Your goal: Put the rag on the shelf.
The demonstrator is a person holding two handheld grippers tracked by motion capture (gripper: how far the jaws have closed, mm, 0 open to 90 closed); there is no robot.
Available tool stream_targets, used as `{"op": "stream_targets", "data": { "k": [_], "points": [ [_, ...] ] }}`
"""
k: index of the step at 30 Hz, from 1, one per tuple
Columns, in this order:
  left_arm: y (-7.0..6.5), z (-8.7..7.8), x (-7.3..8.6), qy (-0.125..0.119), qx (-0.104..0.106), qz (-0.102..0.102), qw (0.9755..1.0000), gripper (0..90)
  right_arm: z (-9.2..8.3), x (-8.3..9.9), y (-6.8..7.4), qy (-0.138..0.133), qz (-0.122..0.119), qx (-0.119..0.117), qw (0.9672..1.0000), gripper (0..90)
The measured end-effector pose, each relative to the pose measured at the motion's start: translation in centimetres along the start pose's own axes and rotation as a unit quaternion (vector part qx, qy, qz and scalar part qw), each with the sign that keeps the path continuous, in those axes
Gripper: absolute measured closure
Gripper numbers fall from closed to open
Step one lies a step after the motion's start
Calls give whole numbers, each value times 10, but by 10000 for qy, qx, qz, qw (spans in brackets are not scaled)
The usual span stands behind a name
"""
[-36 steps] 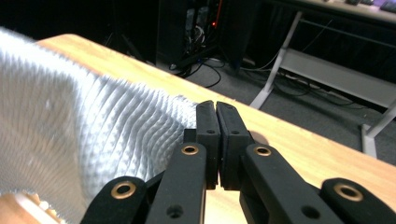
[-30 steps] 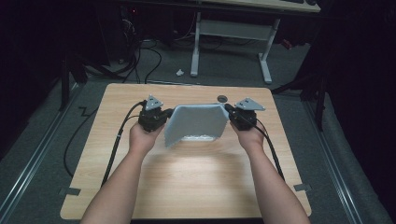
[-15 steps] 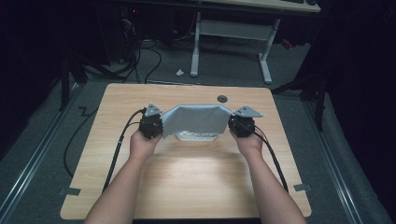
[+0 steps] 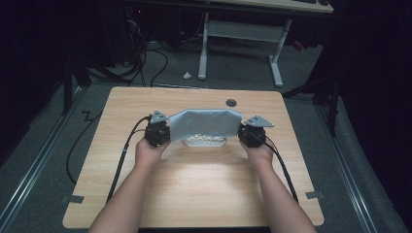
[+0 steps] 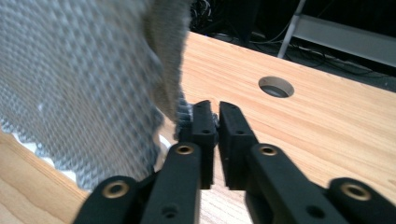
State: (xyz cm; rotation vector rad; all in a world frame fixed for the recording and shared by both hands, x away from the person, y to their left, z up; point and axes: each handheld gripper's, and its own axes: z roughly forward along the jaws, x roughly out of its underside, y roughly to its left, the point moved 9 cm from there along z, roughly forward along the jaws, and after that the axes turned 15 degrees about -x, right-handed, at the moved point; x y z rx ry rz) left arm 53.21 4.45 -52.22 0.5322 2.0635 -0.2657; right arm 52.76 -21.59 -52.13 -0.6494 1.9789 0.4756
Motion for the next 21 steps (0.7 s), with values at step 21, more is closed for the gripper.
{"op": "stream_targets", "data": {
  "k": [21],
  "points": [
    [35,-23,-18,-279,-332,-404,9982,609,-23,-20,-15,-303,51,163,9994,765]
  ]
}}
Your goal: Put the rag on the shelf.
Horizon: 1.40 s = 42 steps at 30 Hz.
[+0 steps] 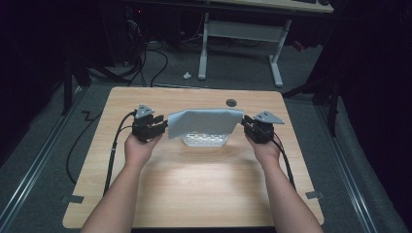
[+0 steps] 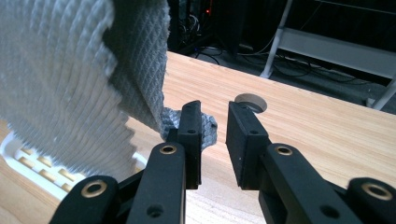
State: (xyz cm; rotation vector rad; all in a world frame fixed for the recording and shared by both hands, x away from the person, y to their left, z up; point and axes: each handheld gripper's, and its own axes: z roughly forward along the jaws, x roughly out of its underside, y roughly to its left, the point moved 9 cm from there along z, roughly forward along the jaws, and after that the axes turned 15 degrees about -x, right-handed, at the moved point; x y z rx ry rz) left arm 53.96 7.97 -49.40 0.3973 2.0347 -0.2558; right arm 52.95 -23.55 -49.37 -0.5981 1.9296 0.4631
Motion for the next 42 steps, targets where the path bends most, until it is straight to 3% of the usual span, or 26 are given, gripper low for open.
{"op": "stream_targets", "data": {
  "k": [11,27,32,34,35,38,42],
  "points": [
    [7,-6,-6,-61,-53,-17,10000,583,-2,-13,1,-5,-146,19,9999,753],
    [24,-13,-10,-146,-265,-109,9995,502,-10,-15,-10,-6,-109,199,9997,740],
    [29,-18,-8,-139,-320,-112,9993,492,-15,-14,-11,-6,-54,153,9999,716],
    [30,-25,-6,-170,-261,-285,9991,480,-17,-13,-8,21,-31,95,9999,693],
    [27,-32,-1,-195,-246,-217,9993,450,-21,-12,-3,16,-22,-3,10000,667],
    [27,-43,8,-273,-490,158,9983,433,-29,-11,4,-80,-190,24,9998,646],
    [31,-56,22,-248,-499,168,9983,418,-41,-6,11,59,-320,110,9994,597]
  ]
}}
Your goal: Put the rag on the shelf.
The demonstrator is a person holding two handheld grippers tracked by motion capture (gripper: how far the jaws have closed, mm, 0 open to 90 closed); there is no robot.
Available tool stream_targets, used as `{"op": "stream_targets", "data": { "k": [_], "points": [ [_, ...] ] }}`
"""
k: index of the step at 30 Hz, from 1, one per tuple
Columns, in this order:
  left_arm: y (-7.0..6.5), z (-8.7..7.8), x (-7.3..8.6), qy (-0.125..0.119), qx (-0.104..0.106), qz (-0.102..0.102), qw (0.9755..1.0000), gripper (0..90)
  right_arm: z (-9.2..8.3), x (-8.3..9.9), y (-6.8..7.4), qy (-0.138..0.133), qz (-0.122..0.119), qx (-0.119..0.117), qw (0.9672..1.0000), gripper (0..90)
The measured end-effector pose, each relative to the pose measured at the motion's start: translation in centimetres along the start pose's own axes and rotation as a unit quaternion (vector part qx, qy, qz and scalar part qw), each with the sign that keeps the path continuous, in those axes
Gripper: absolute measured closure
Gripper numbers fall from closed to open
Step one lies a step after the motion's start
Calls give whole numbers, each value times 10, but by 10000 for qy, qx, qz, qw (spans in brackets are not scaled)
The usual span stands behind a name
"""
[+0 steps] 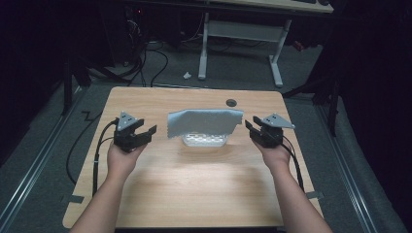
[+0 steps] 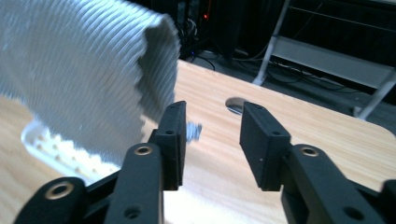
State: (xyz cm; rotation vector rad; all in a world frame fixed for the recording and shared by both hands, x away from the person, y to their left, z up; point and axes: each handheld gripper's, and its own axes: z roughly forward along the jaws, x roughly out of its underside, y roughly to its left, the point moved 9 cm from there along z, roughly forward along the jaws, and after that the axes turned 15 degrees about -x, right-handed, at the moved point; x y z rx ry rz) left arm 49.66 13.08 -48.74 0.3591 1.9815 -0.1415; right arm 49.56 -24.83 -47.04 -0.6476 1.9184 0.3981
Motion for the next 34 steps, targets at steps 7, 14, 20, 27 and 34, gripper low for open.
{"op": "stream_targets", "data": {
  "k": [7,14,20,27,34],
  "points": [
    [-8,-27,29,31,84,235,9997,394,-30,6,26,211,52,-286,9994,450],
    [-52,-72,63,195,631,210,9976,394,-57,31,60,318,138,-518,9981,332],
    [-116,-88,109,577,1167,297,9910,385,-53,88,95,659,350,-572,9956,314],
    [-142,-91,130,926,1295,725,9846,371,-47,124,120,959,-54,-648,9933,334],
    [-132,-86,130,967,1211,544,9864,363,-46,127,115,800,202,-674,9943,309]
  ]
}}
